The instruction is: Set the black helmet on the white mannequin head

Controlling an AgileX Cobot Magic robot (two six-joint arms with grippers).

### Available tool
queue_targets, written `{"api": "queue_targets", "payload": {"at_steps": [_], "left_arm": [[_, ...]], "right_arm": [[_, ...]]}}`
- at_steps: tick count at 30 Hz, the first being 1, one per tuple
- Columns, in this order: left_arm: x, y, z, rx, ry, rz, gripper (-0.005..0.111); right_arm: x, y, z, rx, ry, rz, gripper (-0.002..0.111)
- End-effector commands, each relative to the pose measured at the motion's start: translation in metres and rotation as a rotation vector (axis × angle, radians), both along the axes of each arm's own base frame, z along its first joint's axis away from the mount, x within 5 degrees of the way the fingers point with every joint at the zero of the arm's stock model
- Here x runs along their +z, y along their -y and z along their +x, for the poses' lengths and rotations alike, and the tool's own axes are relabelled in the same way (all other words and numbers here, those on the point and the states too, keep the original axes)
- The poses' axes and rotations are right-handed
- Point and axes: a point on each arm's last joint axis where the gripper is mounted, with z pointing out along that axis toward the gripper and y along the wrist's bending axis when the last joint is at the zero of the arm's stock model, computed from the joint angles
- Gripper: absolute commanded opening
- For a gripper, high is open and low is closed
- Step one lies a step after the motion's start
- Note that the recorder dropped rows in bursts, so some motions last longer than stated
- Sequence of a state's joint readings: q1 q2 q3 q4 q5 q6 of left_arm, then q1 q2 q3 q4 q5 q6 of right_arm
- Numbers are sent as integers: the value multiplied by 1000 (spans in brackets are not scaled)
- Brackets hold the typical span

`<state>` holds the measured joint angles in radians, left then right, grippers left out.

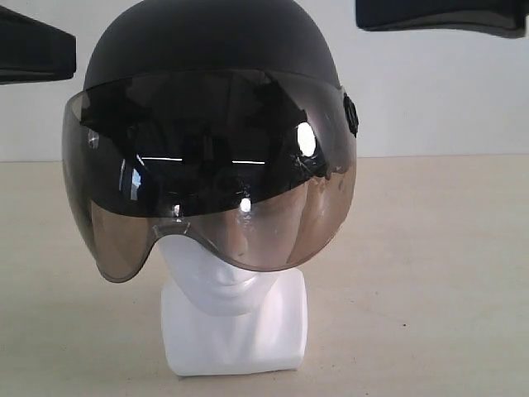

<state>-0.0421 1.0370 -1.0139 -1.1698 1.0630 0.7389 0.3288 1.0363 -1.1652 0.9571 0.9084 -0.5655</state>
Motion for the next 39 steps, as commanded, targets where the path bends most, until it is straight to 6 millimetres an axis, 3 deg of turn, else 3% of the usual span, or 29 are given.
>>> {"api": "queue_targets", "payload": {"at_steps": [1,5,17,24,34,39], "left_arm": [[1,2,2,-28,20,-1,4],[0,2,4,-31,20,4,4],[-10,2,13,-52,10,57,4],[-15,3,11,-110,-25,74,4],[-15,3,10,-116,-28,76,4],[-16,4,8,-137,-41,77,4]], "right_arm": [[-7,-23,8,22,38,-5,0],[-16,-42,13,38,42,-39,0],[-40,-52,40,-37,-13,-123,0],[-48,-52,34,-2,-111,-183,0],[-82,-49,31,-6,-217,-245,0],[-89,-48,30,-10,-227,-259,0]]}}
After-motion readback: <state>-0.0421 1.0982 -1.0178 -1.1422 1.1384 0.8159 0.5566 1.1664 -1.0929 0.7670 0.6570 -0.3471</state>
